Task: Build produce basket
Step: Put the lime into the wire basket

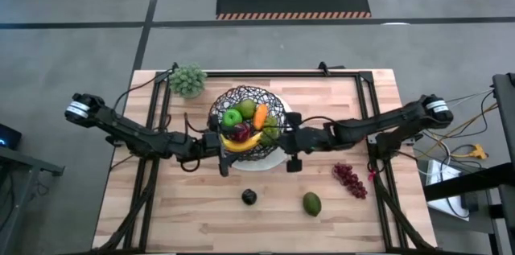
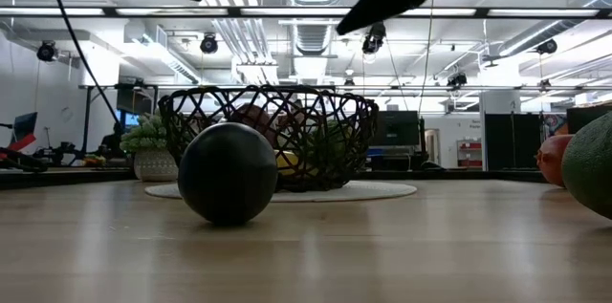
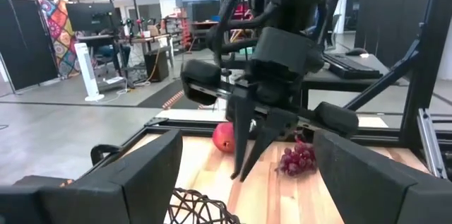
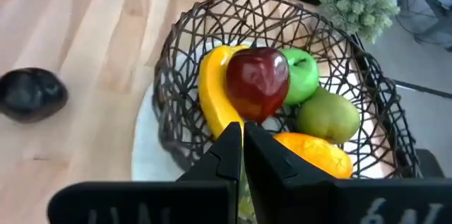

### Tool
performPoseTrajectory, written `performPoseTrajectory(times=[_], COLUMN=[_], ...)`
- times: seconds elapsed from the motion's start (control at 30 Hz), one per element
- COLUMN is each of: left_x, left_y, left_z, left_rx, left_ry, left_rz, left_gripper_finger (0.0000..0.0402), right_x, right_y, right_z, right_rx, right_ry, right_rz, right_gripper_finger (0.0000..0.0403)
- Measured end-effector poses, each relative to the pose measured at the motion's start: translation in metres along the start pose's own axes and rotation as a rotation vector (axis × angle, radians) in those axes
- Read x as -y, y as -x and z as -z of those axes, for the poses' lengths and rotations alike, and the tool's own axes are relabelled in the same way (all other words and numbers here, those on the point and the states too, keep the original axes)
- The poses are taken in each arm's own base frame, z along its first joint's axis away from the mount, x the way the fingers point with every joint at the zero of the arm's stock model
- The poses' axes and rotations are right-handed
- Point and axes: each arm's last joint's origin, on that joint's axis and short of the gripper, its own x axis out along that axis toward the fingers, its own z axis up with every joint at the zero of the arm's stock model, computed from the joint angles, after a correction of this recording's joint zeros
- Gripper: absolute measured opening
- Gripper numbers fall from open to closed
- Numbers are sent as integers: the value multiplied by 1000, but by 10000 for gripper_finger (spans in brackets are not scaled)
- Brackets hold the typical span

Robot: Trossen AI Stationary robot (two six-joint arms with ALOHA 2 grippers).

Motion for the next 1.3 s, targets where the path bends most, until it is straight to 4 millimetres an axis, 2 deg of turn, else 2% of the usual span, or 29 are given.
performPoseTrajectory(times=[0.3, 0.6, 0.73, 0.9, 1.17, 1.3], left_x=[-1, -1, -2, -2, -2, -3], left_y=[1, 1, 1, 1, 1, 3], left_z=[-3, -4, -4, -4, -5, -11], left_rx=[9, 15, 15, 15, 21, 57], left_ry=[5, -25, -33, -52, -97, -121], left_rz=[-4, -5, -7, -7, -9, -15], left_gripper_finger=[299, 299, 299, 299, 299, 299], right_x=[-25, -80, -106, -118, -128, -144], right_y=[35, 58, 68, 70, 65, 59], right_z=[8, 17, 8, -4, -4, -2], right_rx=[60, -23, -66, -199, -577, -716], right_ry=[-30, -65, -16, -32, -184, -213], right_rz=[-91, -301, -362, -342, -160, -191], right_gripper_finger=[8, 9, 26, 99, 276, 352])
